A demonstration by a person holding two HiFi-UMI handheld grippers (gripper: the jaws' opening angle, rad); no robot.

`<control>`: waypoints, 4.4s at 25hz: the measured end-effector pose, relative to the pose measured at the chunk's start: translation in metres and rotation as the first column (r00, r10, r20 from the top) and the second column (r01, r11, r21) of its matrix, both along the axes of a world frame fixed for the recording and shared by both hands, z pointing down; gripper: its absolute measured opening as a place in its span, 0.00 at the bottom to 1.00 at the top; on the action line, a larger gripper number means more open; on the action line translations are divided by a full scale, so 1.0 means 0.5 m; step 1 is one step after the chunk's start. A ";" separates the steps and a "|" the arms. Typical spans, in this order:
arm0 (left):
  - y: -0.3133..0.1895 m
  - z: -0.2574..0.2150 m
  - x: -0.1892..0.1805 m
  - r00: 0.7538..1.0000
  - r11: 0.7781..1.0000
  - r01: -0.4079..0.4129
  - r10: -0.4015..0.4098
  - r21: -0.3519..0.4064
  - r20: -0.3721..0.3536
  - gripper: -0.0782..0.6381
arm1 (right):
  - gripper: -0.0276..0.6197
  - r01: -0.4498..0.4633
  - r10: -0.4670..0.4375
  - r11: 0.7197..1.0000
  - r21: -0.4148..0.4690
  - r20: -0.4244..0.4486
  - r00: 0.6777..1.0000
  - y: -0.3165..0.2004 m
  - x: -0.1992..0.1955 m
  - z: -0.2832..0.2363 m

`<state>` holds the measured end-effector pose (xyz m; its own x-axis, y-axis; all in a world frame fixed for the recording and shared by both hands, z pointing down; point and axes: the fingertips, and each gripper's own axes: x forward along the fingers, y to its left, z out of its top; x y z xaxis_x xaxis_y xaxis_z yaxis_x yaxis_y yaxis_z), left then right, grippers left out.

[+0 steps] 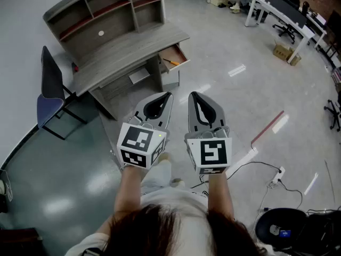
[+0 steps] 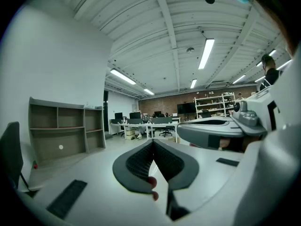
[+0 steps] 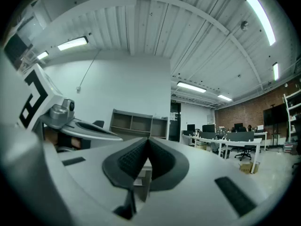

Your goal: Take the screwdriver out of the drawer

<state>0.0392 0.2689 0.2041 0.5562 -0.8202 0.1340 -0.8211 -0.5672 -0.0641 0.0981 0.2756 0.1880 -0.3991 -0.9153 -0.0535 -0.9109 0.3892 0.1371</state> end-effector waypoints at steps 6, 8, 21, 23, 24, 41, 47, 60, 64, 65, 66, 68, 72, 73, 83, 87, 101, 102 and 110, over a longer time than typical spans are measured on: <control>-0.081 0.011 -0.024 1.000 1.000 -0.017 0.017 -0.006 0.001 0.13 | 0.09 0.006 -0.006 1.000 0.002 0.036 0.999 -0.074 -0.029 0.005; -0.111 0.012 -0.033 1.000 1.000 -0.021 0.021 -0.007 -0.003 0.13 | 0.09 0.002 -0.002 1.000 -0.002 0.036 0.999 -0.101 -0.037 0.006; -0.293 0.020 -0.133 0.999 1.000 -0.025 0.025 -0.011 -0.021 0.13 | 0.08 0.000 0.000 1.000 -0.005 0.088 0.996 -0.272 -0.108 -0.006; -0.322 0.020 -0.150 0.999 0.999 -0.030 0.030 -0.010 -0.021 0.13 | 0.09 0.003 -0.002 1.000 -0.003 0.094 0.996 -0.300 -0.125 -0.010; -0.336 0.019 -0.159 0.999 0.999 -0.033 0.033 -0.009 -0.022 0.13 | 0.08 0.003 -0.003 1.000 -0.001 0.096 0.995 -0.314 -0.135 -0.013; -0.496 0.074 -0.212 0.997 0.995 -0.066 0.062 -0.069 -0.049 0.13 | 0.08 -0.065 0.065 0.994 -0.086 -0.003 0.998 -0.474 -0.176 0.047; -0.593 0.091 -0.189 0.999 0.997 -0.032 0.028 -0.076 -0.046 0.13 | 0.08 -0.059 0.056 0.994 -0.090 -0.039 0.998 -0.562 -0.132 0.065; -0.803 0.124 -0.126 0.996 0.993 0.064 -0.070 -0.101 -0.053 0.13 | 0.09 0.042 -0.051 0.991 -0.126 -0.069 0.996 -0.776 -0.061 0.114; -0.842 0.142 -0.113 0.992 0.988 0.105 -0.112 -0.117 -0.052 0.13 | 0.09 0.084 -0.095 0.986 -0.146 -0.075 0.993 -0.824 -0.046 0.134; -0.848 0.149 -0.111 0.991 0.986 0.115 -0.122 -0.123 -0.050 0.13 | 0.09 0.092 -0.105 0.984 -0.151 -0.077 0.992 -0.833 -0.044 0.141; -0.854 0.156 -0.109 0.991 0.984 0.123 -0.130 -0.129 -0.046 0.13 | 0.09 0.099 -0.113 0.983 -0.157 -0.079 0.990 -0.843 -0.042 0.148; -0.862 0.171 -0.109 0.989 0.980 0.138 -0.144 -0.142 -0.036 0.13 | 0.09 0.113 -0.128 0.978 -0.175 -0.082 0.988 -0.861 -0.042 0.166; -0.880 0.203 -0.115 0.986 0.972 0.159 -0.167 -0.173 -0.028 0.13 | 0.09 0.129 -0.151 0.969 -0.208 -0.094 0.984 -0.891 -0.048 0.203; -0.888 0.210 -0.116 0.985 0.971 0.161 -0.168 -0.178 -0.027 0.13 | 0.09 0.127 -0.151 0.969 -0.214 -0.100 0.983 -0.901 -0.049 0.211; -0.999 0.275 -0.136 0.989 0.965 0.131 -0.142 -0.226 -0.035 0.13 | 0.09 0.110 -0.155 0.960 -0.256 -0.163 0.974 -1.013 -0.079 0.277; -1.051 0.301 -0.141 0.992 0.964 0.109 -0.122 -0.241 -0.040 0.13 | 0.09 0.111 -0.170 0.953 -0.282 -0.191 0.967 -1.070 -0.092 0.310; -1.192 0.442 -0.186 0.994 0.945 0.091 -0.108 -0.314 -0.036 0.13 | 0.09 0.174 -0.309 0.895 -0.412 -0.291 0.905 -1.218 -0.169 0.479; -1.201 0.450 -0.188 0.993 0.945 0.092 -0.109 -0.315 -0.037 0.13 | 0.09 0.177 -0.320 0.890 -0.421 -0.298 0.899 -1.224 -0.174 0.493; -1.232 0.527 -0.194 0.995 0.942 0.077 -0.093 -0.328 -0.034 0.13 | 0.09 0.208 -0.417 0.841 -0.499 -0.355 0.837 -1.257 -0.203 0.603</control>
<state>-0.0579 -0.3473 0.4675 0.4989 -0.7806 0.3765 -0.8645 -0.4787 0.1532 -0.0035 -0.3527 0.4897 -0.5512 -0.6217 0.5565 -0.6117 0.7547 0.2372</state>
